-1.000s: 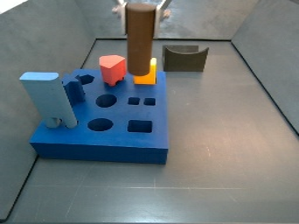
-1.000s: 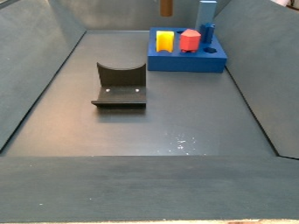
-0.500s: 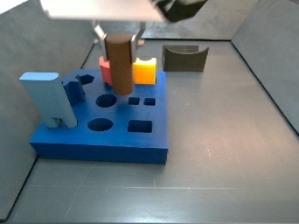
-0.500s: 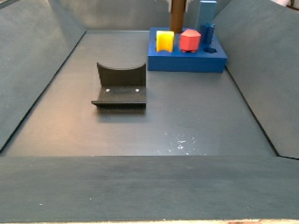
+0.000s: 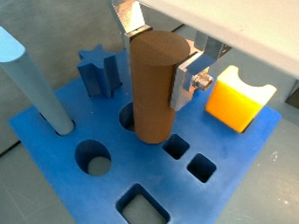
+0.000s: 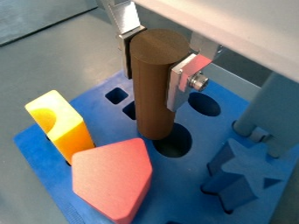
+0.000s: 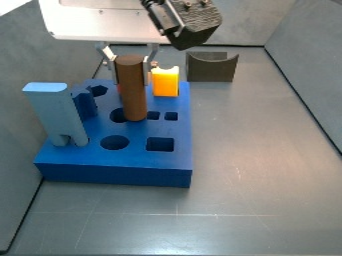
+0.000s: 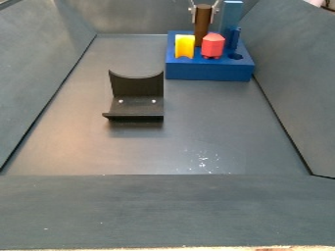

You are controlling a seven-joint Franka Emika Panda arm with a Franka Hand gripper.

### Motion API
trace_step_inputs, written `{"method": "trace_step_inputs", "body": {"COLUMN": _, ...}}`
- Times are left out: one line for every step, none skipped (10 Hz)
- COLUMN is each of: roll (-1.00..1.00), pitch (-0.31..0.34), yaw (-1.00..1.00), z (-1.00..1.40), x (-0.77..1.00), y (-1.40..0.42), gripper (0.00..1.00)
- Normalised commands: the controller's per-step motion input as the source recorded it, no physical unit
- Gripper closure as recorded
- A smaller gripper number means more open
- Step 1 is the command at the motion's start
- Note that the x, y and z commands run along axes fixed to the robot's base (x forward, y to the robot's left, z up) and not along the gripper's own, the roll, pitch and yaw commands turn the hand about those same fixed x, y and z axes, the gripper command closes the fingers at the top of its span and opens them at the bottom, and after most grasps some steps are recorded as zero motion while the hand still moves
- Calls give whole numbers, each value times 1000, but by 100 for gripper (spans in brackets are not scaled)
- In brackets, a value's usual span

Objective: Pick up the round object. Move to above the board. Insert the round object.
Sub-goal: Insert the round object.

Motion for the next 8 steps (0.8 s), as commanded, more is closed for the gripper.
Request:
{"method": "trace_step_inputs", "body": {"roll": 266, "pitch": -69, "yaw": -111, "z": 151, "x": -349, "y": -66, "gripper": 100}}
{"method": "trace_step_inputs", "body": {"roll": 189, "pitch": -80, "yaw": -109, "z": 86, "x": -329, "y": -11, "gripper": 100}}
{"method": "trace_step_inputs", "body": {"roll": 71, "pitch": -114, "yaw": -126, "z": 0, "x": -314, "y": 0, "gripper": 100}}
{"method": "trace_step_inputs", "body": {"roll": 0, "pitch": -89, "yaw": -86, "z": 0, "x": -157, "y": 0, "gripper": 100}}
{"method": "trace_step_inputs", "body": {"roll": 0, "pitch": -57, "yaw": -29, "z": -83, "x": 0, "y": -40, "gripper": 100}}
{"method": "trace_step_inputs", "body": {"roll": 0, "pitch": -74, "yaw": -14, "z": -146, "x": 0, "y": -29, "gripper": 100}}
{"method": "trace_step_inputs", "body": {"roll": 0, "pitch": -74, "yaw": 0, "z": -260, "x": 0, "y": -11, "gripper": 100}}
{"method": "trace_step_inputs", "body": {"roll": 0, "pitch": -111, "yaw": 0, "z": -357, "x": 0, "y": -3, "gripper": 100}}
